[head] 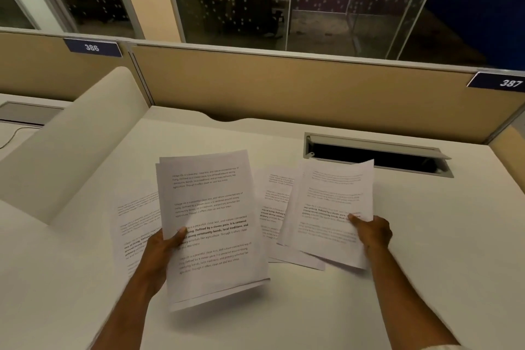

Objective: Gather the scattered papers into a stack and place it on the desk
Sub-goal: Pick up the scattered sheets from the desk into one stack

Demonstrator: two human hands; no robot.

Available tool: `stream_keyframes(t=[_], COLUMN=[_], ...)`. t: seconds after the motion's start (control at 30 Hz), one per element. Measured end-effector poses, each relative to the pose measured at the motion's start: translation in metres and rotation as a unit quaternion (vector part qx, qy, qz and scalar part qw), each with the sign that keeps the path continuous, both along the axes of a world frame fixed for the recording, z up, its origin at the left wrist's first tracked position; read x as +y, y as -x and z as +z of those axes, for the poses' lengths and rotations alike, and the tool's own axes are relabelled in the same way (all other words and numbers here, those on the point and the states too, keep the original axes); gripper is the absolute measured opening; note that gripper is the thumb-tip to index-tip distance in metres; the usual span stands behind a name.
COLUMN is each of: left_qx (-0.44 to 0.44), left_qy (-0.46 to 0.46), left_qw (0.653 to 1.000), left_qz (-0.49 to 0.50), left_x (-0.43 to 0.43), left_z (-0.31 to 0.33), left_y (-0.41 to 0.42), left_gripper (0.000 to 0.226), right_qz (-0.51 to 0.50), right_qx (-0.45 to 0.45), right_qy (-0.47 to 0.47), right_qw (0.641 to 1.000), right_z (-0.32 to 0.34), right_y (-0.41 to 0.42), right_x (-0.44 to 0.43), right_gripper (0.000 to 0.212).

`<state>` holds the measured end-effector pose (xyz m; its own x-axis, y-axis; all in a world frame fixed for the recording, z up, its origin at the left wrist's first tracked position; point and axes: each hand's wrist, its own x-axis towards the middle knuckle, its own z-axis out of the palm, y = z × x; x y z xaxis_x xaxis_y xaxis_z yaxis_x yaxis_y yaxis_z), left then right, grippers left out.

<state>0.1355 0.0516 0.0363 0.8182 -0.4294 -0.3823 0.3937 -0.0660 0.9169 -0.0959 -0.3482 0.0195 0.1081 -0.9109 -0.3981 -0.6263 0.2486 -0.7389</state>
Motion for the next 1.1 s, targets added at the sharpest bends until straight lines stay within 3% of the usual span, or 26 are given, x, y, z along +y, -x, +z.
stream_keyframes(t=[0.1, 0.2, 0.3, 0.37, 0.5, 0.6, 0.7, 0.97, 1.1], left_qx=[0.001, 0.005, 0.006, 0.008, 0.015, 0.01, 0.005, 0.021, 0.045], left_qy=[-0.003, -0.001, 0.003, 0.006, 0.013, 0.018, 0.016, 0.04, 0.077], left_qw=[1.0, 1.0, 1.0, 1.0, 1.0, 1.0, 1.0, 0.999, 0.996], left_qz=[0.006, 0.011, 0.014, 0.014, 0.01, 0.007, 0.012, -0.01, -0.013], left_x=[0.001, 0.003, 0.003, 0.002, -0.002, -0.005, -0.007, -0.024, -0.026], left_z=[0.001, 0.0, 0.0, 0.0, 0.002, 0.006, 0.008, 0.016, 0.017], left_y=[-0.002, -0.005, -0.007, -0.009, -0.012, -0.015, -0.018, -0.013, -0.008], left_gripper=[0.043, 0.043, 0.039, 0.036, 0.033, 0.036, 0.031, 0.029, 0.039], right_qz=[0.033, 0.027, 0.01, 0.019, 0.066, 0.118, 0.17, 0.285, 0.313], right_qx=[0.179, 0.198, 0.147, 0.111, -0.038, -0.196, -0.279, -0.34, -0.312], right_qy=[0.008, 0.005, -0.046, -0.068, -0.022, -0.046, -0.101, -0.241, -0.266], right_qw=[0.983, 0.98, 0.988, 0.991, 0.997, 0.972, 0.94, 0.863, 0.857], right_z=[-0.01, -0.017, -0.022, -0.02, 0.007, 0.049, 0.085, 0.079, 0.066], right_y=[-0.021, -0.03, -0.031, -0.028, -0.027, -0.022, -0.017, -0.068, -0.087], right_x=[0.011, 0.016, 0.004, -0.004, -0.014, -0.02, -0.012, 0.071, 0.105], right_gripper=[0.068, 0.074, 0.072, 0.057, 0.042, 0.027, 0.033, 0.038, 0.036])
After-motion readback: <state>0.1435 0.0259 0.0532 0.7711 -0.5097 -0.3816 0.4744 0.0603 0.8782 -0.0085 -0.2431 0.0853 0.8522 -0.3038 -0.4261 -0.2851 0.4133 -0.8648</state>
